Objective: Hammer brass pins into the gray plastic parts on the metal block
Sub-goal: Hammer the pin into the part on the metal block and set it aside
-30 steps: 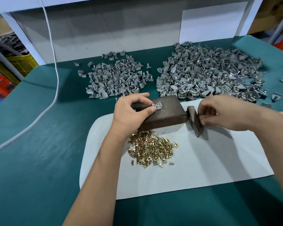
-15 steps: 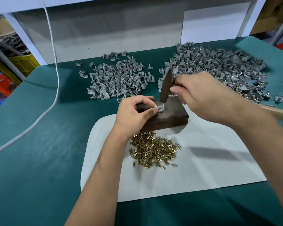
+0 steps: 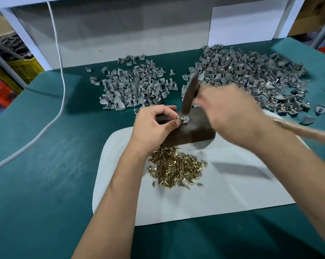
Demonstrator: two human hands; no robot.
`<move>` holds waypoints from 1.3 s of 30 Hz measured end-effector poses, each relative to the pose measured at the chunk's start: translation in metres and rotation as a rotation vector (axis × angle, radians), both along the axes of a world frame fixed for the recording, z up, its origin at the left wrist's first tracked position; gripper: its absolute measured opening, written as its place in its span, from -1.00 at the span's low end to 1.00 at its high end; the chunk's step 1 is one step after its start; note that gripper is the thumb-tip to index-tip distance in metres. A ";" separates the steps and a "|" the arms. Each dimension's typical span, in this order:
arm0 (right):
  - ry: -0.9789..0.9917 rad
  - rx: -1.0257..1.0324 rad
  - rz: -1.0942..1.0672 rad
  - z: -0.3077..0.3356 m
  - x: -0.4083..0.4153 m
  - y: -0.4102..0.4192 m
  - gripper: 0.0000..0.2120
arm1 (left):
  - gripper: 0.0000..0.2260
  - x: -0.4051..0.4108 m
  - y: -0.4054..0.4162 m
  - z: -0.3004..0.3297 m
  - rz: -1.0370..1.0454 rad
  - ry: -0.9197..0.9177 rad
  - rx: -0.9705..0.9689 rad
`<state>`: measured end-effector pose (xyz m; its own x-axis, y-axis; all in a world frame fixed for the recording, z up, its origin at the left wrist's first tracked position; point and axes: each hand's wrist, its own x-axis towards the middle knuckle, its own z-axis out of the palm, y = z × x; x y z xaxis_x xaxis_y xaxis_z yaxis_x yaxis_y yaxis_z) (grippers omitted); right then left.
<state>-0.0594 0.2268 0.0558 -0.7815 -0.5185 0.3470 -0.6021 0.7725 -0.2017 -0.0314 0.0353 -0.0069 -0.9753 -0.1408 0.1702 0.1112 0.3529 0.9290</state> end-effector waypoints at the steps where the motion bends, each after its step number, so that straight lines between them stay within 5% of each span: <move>1: -0.084 0.058 -0.013 -0.004 0.002 -0.001 -0.80 | -0.81 0.001 0.001 0.000 0.001 -0.001 0.011; 4: -0.076 0.149 -0.024 0.002 -0.003 0.006 -0.82 | -0.83 0.001 0.002 0.001 0.004 0.002 0.011; 8: 0.119 -0.111 -0.001 0.004 0.000 0.006 -0.71 | -0.83 0.001 0.000 0.002 -0.001 0.010 -0.018; 11: -0.074 0.074 -0.013 -0.007 0.008 -0.001 -0.79 | -0.84 0.001 0.001 0.000 -0.005 0.006 0.001; 14: -0.011 0.185 -0.026 0.008 0.001 0.001 -0.78 | -0.89 0.001 0.000 0.000 0.000 0.002 -0.007; 17: 0.184 -0.070 -0.017 0.013 0.000 0.002 -0.71 | -0.89 0.000 0.000 0.000 0.010 -0.005 -0.014; 21: -0.083 0.153 -0.052 -0.003 0.007 -0.005 -0.78 | -0.85 0.001 0.003 -0.001 0.006 0.001 0.020; 24: 0.002 0.159 -0.054 0.007 -0.001 0.001 -0.77 | -0.84 0.002 0.003 0.001 0.005 -0.001 0.011; 27: 0.146 -0.041 -0.049 0.007 0.000 0.001 -0.74 | -0.85 0.000 0.001 0.001 0.012 0.001 -0.011; 31: -0.060 0.170 -0.058 -0.003 0.003 -0.004 -0.83 | -0.81 0.002 0.004 0.000 0.009 0.013 0.002; 35: 0.174 0.041 -0.043 0.006 0.002 0.002 -0.76 | -0.89 0.001 0.002 0.000 0.016 0.000 -0.017; 39: -0.005 0.141 -0.031 -0.004 0.006 -0.008 -0.80 | -0.86 0.000 0.002 -0.002 0.003 0.006 0.001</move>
